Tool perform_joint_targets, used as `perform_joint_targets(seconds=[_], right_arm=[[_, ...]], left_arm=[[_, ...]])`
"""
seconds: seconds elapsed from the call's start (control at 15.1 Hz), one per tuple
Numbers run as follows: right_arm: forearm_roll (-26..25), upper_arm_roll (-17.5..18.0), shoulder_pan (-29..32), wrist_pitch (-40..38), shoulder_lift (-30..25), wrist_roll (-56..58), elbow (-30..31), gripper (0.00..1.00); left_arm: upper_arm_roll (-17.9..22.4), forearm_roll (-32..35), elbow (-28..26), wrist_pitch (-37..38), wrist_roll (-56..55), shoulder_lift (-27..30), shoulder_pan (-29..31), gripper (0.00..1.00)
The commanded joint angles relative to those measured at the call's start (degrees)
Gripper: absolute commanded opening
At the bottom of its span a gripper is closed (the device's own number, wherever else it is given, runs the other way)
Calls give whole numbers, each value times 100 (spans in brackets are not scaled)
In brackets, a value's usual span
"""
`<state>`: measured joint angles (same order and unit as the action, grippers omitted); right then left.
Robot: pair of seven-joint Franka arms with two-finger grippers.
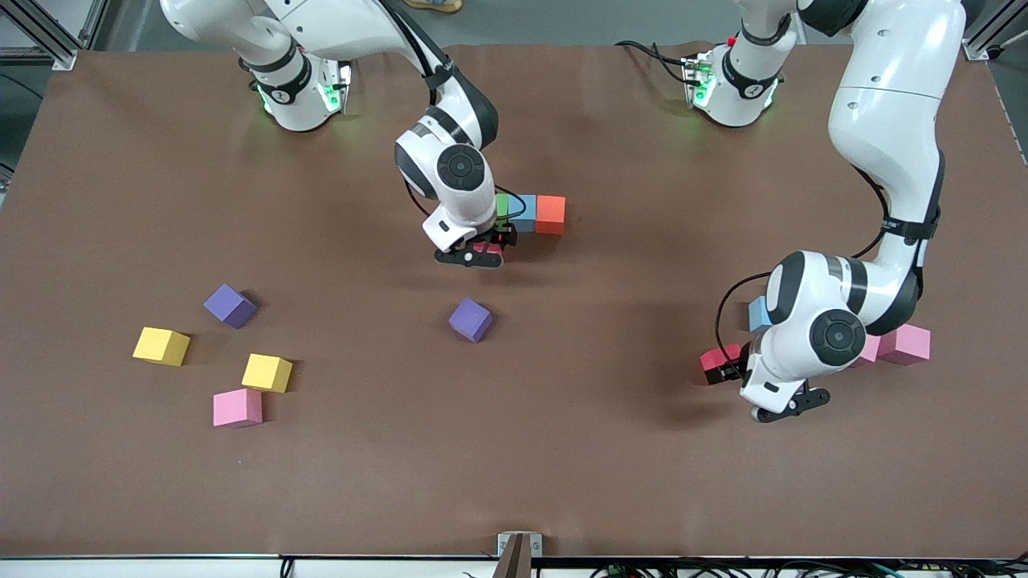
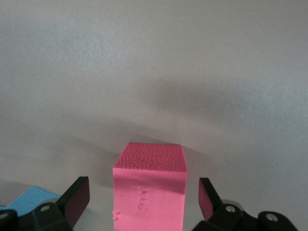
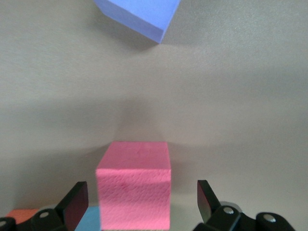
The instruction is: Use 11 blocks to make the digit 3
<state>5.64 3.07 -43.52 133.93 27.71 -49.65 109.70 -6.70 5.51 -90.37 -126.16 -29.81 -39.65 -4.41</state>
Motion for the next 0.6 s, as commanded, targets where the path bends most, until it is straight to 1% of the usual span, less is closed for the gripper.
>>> perform_joint_targets(seconds=[0.0,0.13,0.27,0.33,0.47,0.53], right_arm=[[209,115,125,-95,-240,-63,78,100],[209,115,282,-147,-371,-63,78,100],[201,115,536,-427,-564,68,61,100],[200,106,712,-673,-678,383,17,100],[200,80,1194,-1261,-811,1356,-88,100],[200,80,1484,-1490,-820,1909,-176,100]], left_arm=[[2,108,116,-101,-95,-131,2,100],[2,100,116,-101,-121,-131,2,100],[2,91,116,-110,-121,-148,2,100],[2,91,116,-110,-121,-174,2,100],[2,82,108,-224,-121,-201,11,99],[2,82,90,-303,-121,-210,11,94]])
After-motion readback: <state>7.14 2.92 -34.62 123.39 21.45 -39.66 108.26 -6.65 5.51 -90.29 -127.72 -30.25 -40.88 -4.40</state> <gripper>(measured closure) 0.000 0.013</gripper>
